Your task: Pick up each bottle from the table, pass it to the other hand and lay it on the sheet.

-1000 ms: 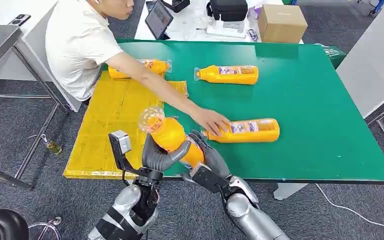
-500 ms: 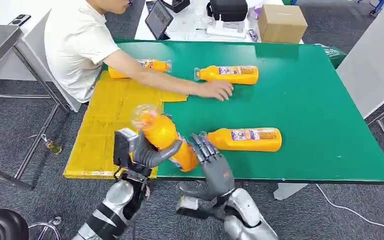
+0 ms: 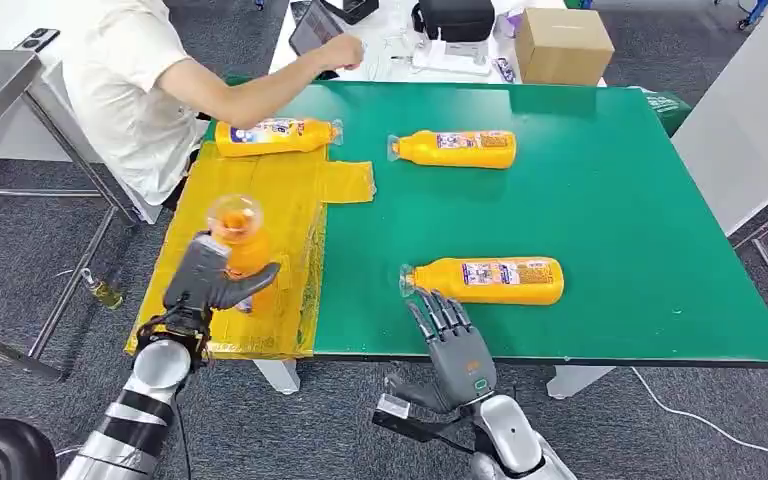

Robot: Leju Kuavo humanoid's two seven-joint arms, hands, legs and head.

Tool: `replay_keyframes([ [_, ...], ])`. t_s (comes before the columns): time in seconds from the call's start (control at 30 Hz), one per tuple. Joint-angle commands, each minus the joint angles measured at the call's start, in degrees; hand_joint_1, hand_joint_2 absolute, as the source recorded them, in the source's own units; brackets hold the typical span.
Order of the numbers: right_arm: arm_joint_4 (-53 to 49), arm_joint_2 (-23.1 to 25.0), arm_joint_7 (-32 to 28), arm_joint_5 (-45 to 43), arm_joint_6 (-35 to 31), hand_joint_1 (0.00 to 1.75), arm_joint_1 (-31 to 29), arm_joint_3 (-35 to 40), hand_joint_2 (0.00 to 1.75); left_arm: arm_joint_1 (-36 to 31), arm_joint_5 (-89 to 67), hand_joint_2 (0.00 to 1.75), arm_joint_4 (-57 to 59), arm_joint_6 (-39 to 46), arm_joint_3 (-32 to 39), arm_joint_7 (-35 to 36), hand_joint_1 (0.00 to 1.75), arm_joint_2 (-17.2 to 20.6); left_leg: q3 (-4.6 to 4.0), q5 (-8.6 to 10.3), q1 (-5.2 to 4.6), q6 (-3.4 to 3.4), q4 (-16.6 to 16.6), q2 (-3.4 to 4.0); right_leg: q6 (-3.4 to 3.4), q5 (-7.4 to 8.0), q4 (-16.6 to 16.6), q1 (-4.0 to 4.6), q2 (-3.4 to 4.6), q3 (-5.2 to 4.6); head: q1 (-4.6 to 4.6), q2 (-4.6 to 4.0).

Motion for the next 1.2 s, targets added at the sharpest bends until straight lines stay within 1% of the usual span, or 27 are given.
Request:
replay_keyframes([
  [0.03,2.76,0.62,-0.95,-1.04,1.31,0.00,-1.99,-0.13,0.00,-5.64,-7.55,1.75,10.08,0.64,-4.05,1.01,1.75,1.87,0.25,-0.07,0.00,0.08,-0.03,0.07,-0.16,-0.05,-0.04,0.04,-0.01,0.26,0.00,0.00],
  [0.07,2.76,0.62,-0.95,-1.04,1.31,0.00,-1.99,-0.13,0.00,-5.64,-7.55,1.75,10.08,0.64,-4.05,1.01,1.75,1.87,0.18,-0.06,0.02,0.06,-0.02,0.09,-0.14,-0.03,-0.04,0.05,0.00,0.19,0.02,0.00],
  [0.1,2.73,0.58,-1.38,-1.48,1.64,0.00,-2.00,-0.06,0.00,-6.27,-10.39,1.75,10.99,0.08,-5.67,1.77,1.75,2.73,0.28,-0.09,0.01,0.08,-0.02,0.12,-0.19,-0.06,-0.04,0.06,-0.01,0.28,0.00,0.00],
  [0.13,2.74,0.50,-1.82,-1.47,2.24,0.00,-2.36,0.24,0.00,-8.27,-15.51,1.75,14.42,-2.04,-8.36,3.04,1.75,3.14,0.19,-0.04,0.00,0.06,-0.04,0.07,-0.14,-0.04,-0.04,0.03,-0.05,0.19,0.00,0.00],
  [0.17,2.53,0.70,-3.09,-3.08,3.05,0.00,-2.65,0.26,0.00,-11.58,-21.56,1.75,20.67,-3.59,-11.60,4.07,1.75,2.89,0.25,-0.06,0.02,0.07,-0.04,0.01,-0.19,-0.07,-0.04,0.07,-0.12,0.28,0.00,0.00],
  [0.2,2.51,0.75,-3.15,-3.15,3.39,0.00,-2.76,0.25,0.00,-13.08,-23.00,1.75,23.93,-3.57,-12.15,3.70,1.75,2.17,0.12,0.00,0.01,0.05,-0.03,-0.08,-0.12,-0.04,-0.03,0.04,-0.16,0.18,0.02,0.00],
  [0.23,2.67,0.92,-4.42,-4.36,4.36,0.00,-3.21,0.66,0.00,-16.10,-25.18,1.75,30.24,-7.09,-14.19,4.37,1.75,1.16,0.26,-0.01,0.03,0.07,-0.05,-0.19,-0.20,-0.08,-0.05,0.08,-0.30,0.34,0.00,0.00],
  [0.27,3.24,1.24,-5.19,-5.22,4.89,0.00,-3.58,0.80,0.00,-18.61,-25.74,1.75,36.47,-7.00,-14.13,4.27,1.75,-0.57,0.16,0.05,0.00,0.06,-0.04,-0.28,-0.13,-0.06,-0.03,0.03,-0.34,0.26,-0.02,0.00],
  [0.3,3.88,1.62,-5.85,-6.01,5.33,0.00,-3.77,0.96,0.00,-20.67,-26.57,1.75,41.45,-6.23,-14.32,3.71,1.75,-2.08,0.37,0.02,0.03,0.11,-0.06,-0.33,-0.26,-0.10,-0.08,0.10,-0.45,0.51,0.02,0.00],
  [0.33,4.47,1.89,-6.54,-6.53,5.67,0.00,-3.99,1.34,0.00,-21.80,-26.65,1.75,44.40,-5.97,-14.10,3.57,1.75,-3.04,0.38,0.03,0.01,0.11,-0.08,-0.24,-0.21,-0.05,-0.10,0.07,-0.32,0.47,0.02,0.00],
  [0.37,5.10,2.24,-6.89,-6.93,5.46,0.00,-4.02,1.60,0.00,-22.80,-25.84,1.75,46.96,-5.26,-12.87,3.49,1.48,-4.19,0.31,0.05,-0.01,0.07,-0.09,-0.13,-0.14,0.00,-0.10,0.03,-0.15,0.40,0.00,0.00],
  [0.4,5.39,2.41,-7.12,-7.26,5.40,0.00,-3.96,1.78,0.00,-23.09,-25.45,1.75,47.64,-5.47,-12.39,3.28,1.50,-4.55,0.41,0.07,-0.01,0.07,-0.13,-0.11,-0.19,0.02,-0.14,0.04,-0.14,0.50,0.02,0.00],
  [0.43,5.71,2.48,-7.47,-7.78,5.30,0.00,-3.90,2.02,0.00,-23.31,-24.82,1.75,48.27,-5.30,-11.51,3.05,1.15,-4.90,0.46,0.04,0.01,0.03,-0.10,0.01,-0.17,0.06,-0.12,0.06,-0.01,0.48,0.00,0.00],
  [0.53,6.23,2.53,-7.91,-8.74,5.26,0.00,-3.68,2.23,0.00,-23.49,-24.00,1.75,48.91,-6.74,-10.69,2.95,0.99,-5.16,0.50,0.04,-0.01,0.00,-0.08,0.13,-0.29,0.14,-0.07,0.04,0.04,0.44,-0.02,0.00],
  [0.6,6.23,2.53,-7.91,-8.74,5.26,0.00,-3.68,2.23,0.00,-23.49,-24.00,1.75,48.91,-6.74,-10.69,2.95,0.98,-5.16,0.64,0.03,-0.01,0.00,-0.12,0.12,-0.32,0.14,-0.11,0.05,0.02,0.58,0.04,0.00],
  [0.63,6.62,2.44,-8.23,-9.03,5.39,0.00,-3.93,2.45,0.00,-23.57,-24.49,1.75,49.17,-7.16,-11.11,2.96,0.80,-5.05,0.63,0.03,-0.01,-0.01,-0.09,0.14,-0.29,0.14,-0.07,0.04,0.05,0.56,-0.02,0.00],
  [0.67,7.06,2.56,-8.69,-9.71,5.62,0.00,-4.28,2.59,0.00,-23.88,-24.47,1.75,49.77,-8.22,-11.05,3.00,0.31,-5.17,0.70,0.03,0.00,0.01,-0.12,0.20,-0.34,0.15,-0.10,0.06,0.08,0.61,0.00,0.00],
  [0.7,7.46,2.66,-9.01,-10.12,5.68,0.00,-4.58,2.74,0.00,-24.12,-24.32,1.75,50.17,-8.56,-10.85,2.95,0.12,-5.29,0.72,0.03,-0.01,0.01,-0.11,0.20,-0.31,0.15,-0.08,0.05,0.11,0.62,-0.02,0.00],
  [0.73,7.71,2.80,-9.63,-11.05,6.01,0.00,-4.70,2.80,0.00,-24.37,-24.41,1.75,50.74,-8.81,-10.81,3.00,0.00,-5.32,0.67,0.04,-0.02,-0.01,-0.09,0.18,-0.26,0.15,-0.04,0.02,0.11,0.57,0.00,0.00],
  [0.77,7.84,2.88,-9.82,-11.25,6.07,0.00,-4.76,2.85,0.00,-24.56,-24.21,1.75,51.06,-9.28,-10.64,3.08,0.00,-5.42,0.74,0.03,0.02,0.01,-0.12,0.27,-0.34,0.18,-0.10,0.08,0.16,0.63,0.00,0.00],
  [0.83,8.37,3.04,-10.46,-12.30,6.39,0.00,-4.93,2.80,0.00,-25.05,-23.90,1.75,51.63,-10.51,-10.44,3.14,0.00,-5.57,0.67,0.04,-0.02,-0.03,-0.09,0.19,-0.26,0.16,-0.02,0.02,0.12,0.57,0.02,0.00],
  [0.87,8.38,3.04,-10.48,-12.31,6.39,0.00,-4.93,2.81,0.00,-25.13,-23.90,1.75,51.61,-10.54,-10.45,3.14,0.00,-5.61,0.81,0.04,0.01,0.04,-0.20,0.34,-0.43,0.20,-0.17,0.10,0.18,0.70,-0.02,0.00],
  [0.9,8.38,3.04,-10.48,-12.31,6.39,0.00,-4.93,2.81,0.00,-25.13,-23.90,1.75,51.61,-10.54,-10.45,3.14,0.00,-5.61,0.72,0.03,0.00,-0.02,-0.12,0.27,-0.31,0.17,-0.07,0.05,0.20,0.59,0.02,0.00],
  [1.2,13.51,4.39,-13.38,-15.85,6.37,0.00,-6.76,2.31,0.00,-25.31,-25.07,1.75,52.80,-14.66,-12.82,2.55,0.00,-5.80,0.58,0.04,-0.01,-0.03,-0.08,0.15,-0.29,0.11,-0.01,0.04,0.10,0.49,0.04,0.00],
])
